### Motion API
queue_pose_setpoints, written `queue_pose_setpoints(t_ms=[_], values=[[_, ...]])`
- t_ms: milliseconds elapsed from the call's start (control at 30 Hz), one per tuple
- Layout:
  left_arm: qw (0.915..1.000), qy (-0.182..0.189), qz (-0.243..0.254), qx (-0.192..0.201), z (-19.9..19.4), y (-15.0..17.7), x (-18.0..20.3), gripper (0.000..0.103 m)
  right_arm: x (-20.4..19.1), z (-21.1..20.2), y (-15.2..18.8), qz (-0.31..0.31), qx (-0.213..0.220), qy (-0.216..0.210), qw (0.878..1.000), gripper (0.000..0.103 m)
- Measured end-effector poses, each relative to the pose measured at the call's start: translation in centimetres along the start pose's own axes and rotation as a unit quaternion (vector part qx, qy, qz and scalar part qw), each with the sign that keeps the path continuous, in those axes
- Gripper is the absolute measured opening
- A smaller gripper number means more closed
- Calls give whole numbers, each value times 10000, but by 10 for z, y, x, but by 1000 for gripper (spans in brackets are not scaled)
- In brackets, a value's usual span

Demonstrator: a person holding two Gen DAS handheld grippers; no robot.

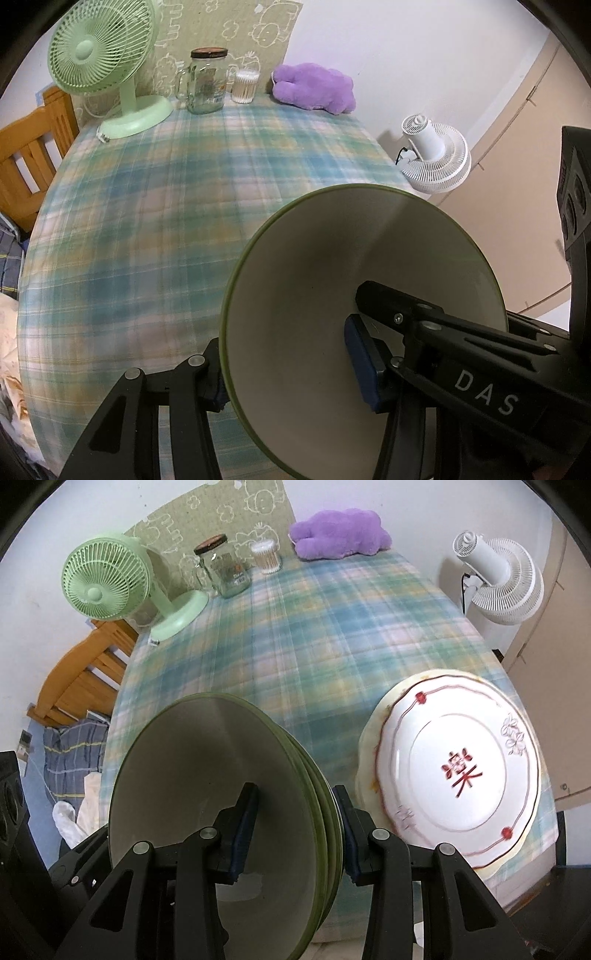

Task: Organize plates and bowls
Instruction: 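Lift the nested bowls with both grippers and carry them over the plates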

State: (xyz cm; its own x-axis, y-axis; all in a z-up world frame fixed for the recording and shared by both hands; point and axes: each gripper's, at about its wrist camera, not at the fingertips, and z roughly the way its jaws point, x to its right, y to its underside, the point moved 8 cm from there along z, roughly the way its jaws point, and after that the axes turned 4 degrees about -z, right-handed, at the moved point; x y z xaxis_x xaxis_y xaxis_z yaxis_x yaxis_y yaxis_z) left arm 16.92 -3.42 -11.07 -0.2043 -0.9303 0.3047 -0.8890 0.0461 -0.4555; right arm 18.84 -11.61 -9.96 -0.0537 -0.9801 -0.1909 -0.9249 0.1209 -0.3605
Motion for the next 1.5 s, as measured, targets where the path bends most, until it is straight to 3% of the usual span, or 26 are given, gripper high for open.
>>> queue_pose_setpoints(t_ms=[967,1367,1500], values=[[9986,-150,-512,-34,59,-18,130,52,141,-18,-34,-412,-189,-103,9989,43],[9950,-306,-895,-326,93,-7,143,51,176,7,-32,-564,-573,-133,9967,43],[9949,-430,-872,-258,93,-9,145,50,178,12,-33,-591,-570,-201,9964,43]])
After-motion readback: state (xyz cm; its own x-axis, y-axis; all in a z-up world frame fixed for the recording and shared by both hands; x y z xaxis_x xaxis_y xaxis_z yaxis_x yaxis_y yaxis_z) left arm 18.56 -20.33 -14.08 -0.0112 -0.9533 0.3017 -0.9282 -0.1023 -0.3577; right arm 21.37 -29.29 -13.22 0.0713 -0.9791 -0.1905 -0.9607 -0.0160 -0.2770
